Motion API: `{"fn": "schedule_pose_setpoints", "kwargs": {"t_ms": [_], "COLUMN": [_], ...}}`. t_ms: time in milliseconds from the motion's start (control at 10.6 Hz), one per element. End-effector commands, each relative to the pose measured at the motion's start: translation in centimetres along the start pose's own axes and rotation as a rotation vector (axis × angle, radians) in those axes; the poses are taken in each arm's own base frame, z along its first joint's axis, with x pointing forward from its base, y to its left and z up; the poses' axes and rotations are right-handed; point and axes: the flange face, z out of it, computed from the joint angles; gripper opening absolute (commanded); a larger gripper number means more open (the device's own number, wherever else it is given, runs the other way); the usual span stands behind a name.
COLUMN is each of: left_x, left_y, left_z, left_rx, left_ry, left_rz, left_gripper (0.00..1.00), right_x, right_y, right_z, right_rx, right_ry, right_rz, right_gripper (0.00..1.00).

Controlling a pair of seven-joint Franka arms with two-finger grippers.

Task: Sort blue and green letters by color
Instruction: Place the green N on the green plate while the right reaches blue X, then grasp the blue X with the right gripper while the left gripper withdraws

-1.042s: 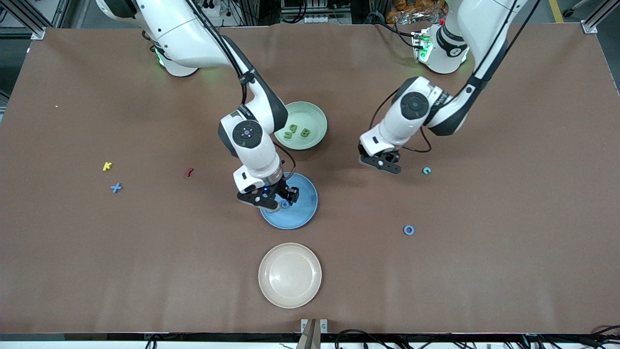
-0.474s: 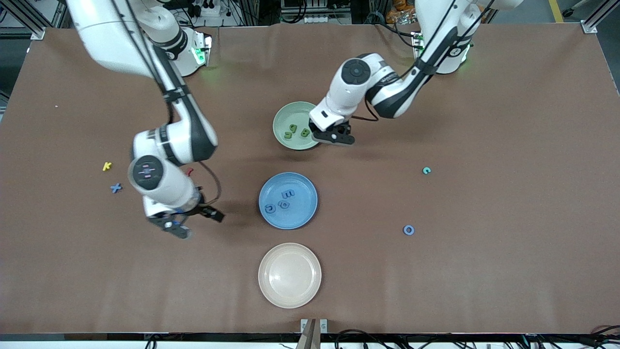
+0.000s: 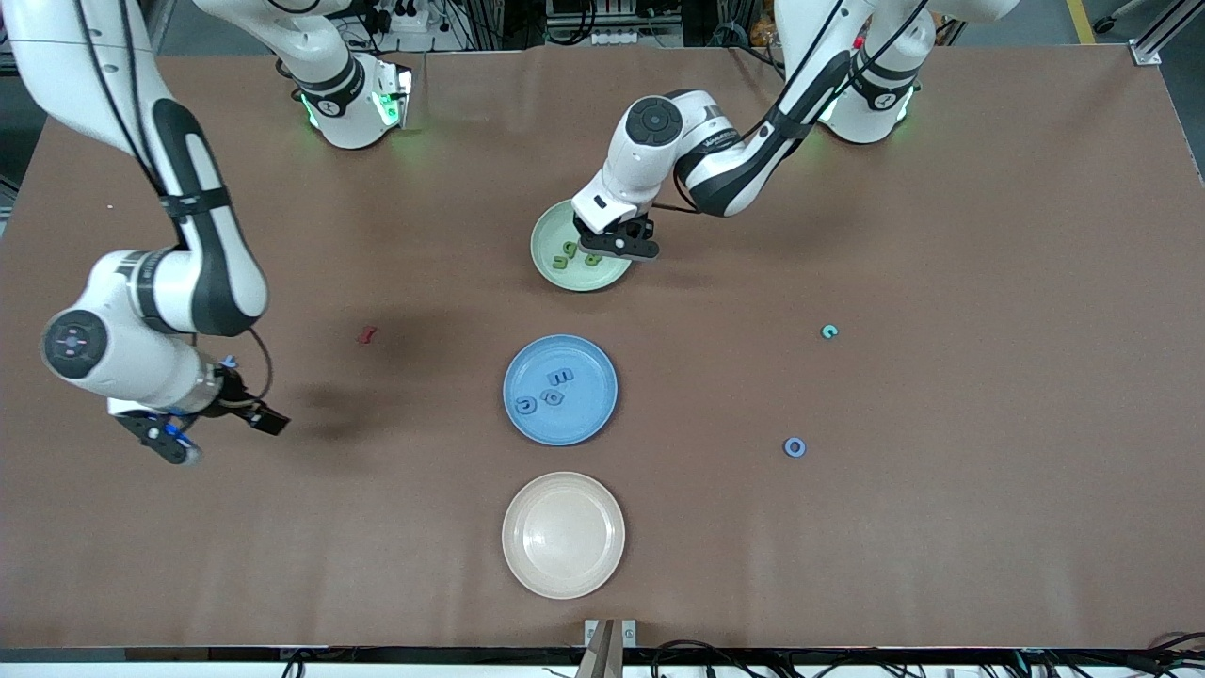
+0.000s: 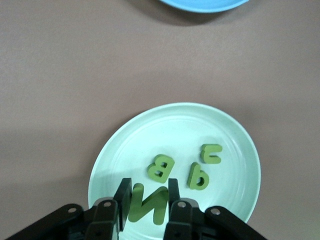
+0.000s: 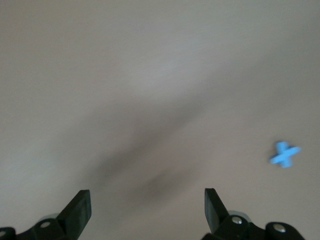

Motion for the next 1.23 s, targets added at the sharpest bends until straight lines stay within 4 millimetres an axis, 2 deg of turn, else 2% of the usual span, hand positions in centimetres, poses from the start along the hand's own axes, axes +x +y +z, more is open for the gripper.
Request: {"fn": "schedule_pose_setpoints", "kwargs": {"t_ms": [0,95,189,284,379,474,663,1042,1137], "left_x": [1.1,2.0,5.0,8.2,10.8,13.6,18.5,22.8,23.2], "left_y": [1.2,0.9,-0.4,-1.3,-1.2,-2.2,-7.7,-19.0,-21.3], "left_z": [-1.1,-1.9,-4.1,-7.3,-10.0,-12.8,-18.4,-27.4,-29.0], "left_rx": [-0.012,-0.015,0.001,0.03,0.05,0.064,0.062,0.141,0.171], "left_ry": [0.024,0.044,0.092,0.126,0.132,0.142,0.216,0.25,0.227], "left_rz": [-0.018,-0.027,-0.055,-0.077,-0.098,-0.115,-0.081,-0.052,-0.037], "left_gripper": [1.0,1.0,1.0,1.0,1.0,1.0,1.0,1.0,1.0], "right_x": [0.2,0.7,0.8,0.7,0.6,0.2,-1.0,-2.4,-2.5], "right_y": [7.2,10.4,12.4,13.6,14.5,15.1,16.2,17.6,18.0], "right_z": [0.4,1.3,2.4,3.2,3.8,4.4,6.9,9.3,10.1], "right_rx": [-0.012,-0.002,0.0,0.0,-0.009,-0.005,0.01,0.017,0.019], "right_ry": [0.018,0.039,0.053,0.062,0.058,0.064,0.101,0.126,0.137], "right_rz": [0.09,0.139,0.165,0.184,0.196,0.203,0.211,0.222,0.225], "right_gripper": [1.0,1.0,1.0,1.0,1.0,1.0,1.0,1.0,1.0]}}
